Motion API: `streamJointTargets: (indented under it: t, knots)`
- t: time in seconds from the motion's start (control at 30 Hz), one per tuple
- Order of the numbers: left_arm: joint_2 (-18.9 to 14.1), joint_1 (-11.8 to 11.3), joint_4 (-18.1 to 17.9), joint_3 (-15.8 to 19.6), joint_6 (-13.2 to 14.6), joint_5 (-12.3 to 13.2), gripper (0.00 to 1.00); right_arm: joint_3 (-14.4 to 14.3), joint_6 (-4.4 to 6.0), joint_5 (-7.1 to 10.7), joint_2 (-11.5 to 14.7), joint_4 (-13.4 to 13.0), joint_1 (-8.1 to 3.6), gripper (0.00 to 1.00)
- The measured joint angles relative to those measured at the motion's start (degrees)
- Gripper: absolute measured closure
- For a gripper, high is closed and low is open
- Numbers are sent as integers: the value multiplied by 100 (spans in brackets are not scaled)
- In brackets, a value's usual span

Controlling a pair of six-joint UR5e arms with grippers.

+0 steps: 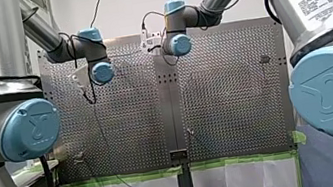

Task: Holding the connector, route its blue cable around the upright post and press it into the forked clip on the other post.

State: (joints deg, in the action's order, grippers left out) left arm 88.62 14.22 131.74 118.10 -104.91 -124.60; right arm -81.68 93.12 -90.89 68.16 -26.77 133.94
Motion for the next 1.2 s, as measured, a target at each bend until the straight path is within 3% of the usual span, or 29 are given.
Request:
streamJointTargets:
  t: [0.3, 0.57, 0.97, 1.2]
  knots:
    - [-433, -432, 430, -421, -209, 74, 100, 474, 47, 334, -16, 338, 1, 100]
    - [-729, -655, 837, -826, -249, 400, 100, 727, 65, 382, -33, 417, -1, 100]
    - [-234, -814, 1476, -1467, -491, 972, 100, 1196, 111, 348, -314, 580, -7, 100]
    - [90, -1134, 1865, -1859, -714, 1203, 100, 1475, 112, 337, -608, 682, -10, 100]
